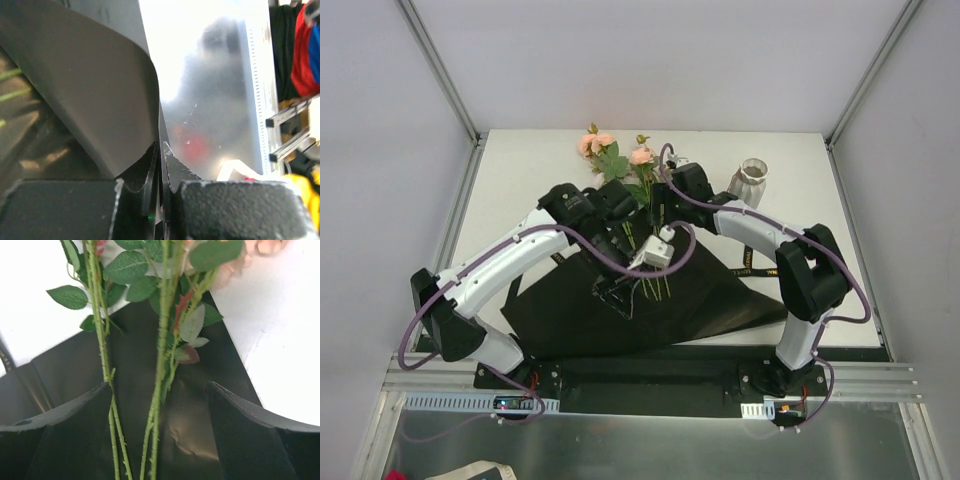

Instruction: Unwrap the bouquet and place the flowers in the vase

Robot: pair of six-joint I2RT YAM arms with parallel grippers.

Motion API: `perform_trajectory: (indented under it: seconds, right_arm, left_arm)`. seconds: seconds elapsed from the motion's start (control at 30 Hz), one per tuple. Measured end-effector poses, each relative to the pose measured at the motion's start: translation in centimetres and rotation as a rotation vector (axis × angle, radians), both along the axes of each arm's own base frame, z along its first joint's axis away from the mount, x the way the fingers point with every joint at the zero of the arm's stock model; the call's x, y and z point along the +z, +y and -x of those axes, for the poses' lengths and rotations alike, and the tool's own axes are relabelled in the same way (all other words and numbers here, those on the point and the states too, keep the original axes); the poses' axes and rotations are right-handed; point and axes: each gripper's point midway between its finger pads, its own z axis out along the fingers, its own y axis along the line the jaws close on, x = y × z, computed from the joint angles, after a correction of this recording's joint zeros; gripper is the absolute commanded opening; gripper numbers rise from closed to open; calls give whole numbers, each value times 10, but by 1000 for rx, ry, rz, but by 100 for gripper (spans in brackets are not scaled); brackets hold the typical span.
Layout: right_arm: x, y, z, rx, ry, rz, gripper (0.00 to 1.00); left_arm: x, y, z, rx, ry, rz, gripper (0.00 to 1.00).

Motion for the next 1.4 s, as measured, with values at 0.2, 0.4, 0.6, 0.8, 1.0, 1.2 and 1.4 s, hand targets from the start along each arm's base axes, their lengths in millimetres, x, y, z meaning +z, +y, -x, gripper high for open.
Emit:
perform_trajectory:
  seconds: [0.2,0.4,0.6,0.8,1.0,1.2,1.4]
  right_arm:
    - [5,-20,9,23,22,66,77]
    - [31,-30,16,35,-13,70,77]
    - [34,-33,20,38,-8,75,76]
    - [21,-30,33,57,20,95,70]
    - [11,-20,47,95,32,119,56]
    - [3,-2,30,121,29,141,51]
    - [4,28,-7,157,-9,133,50]
  left_arm:
    - [30,-21,67,-278,-89,81,34]
    - [31,-18,114,-455,-127,70,70]
    - [21,-17,118,-512,-255,27,99]
    - [7,-15,113,-540,-390,-38,99]
    - [24,-23,60,-384,-595,-68,99]
    - [59,27,-131,364,-585,-121,99]
    - [-17,103,-155,644,-408,-284,99]
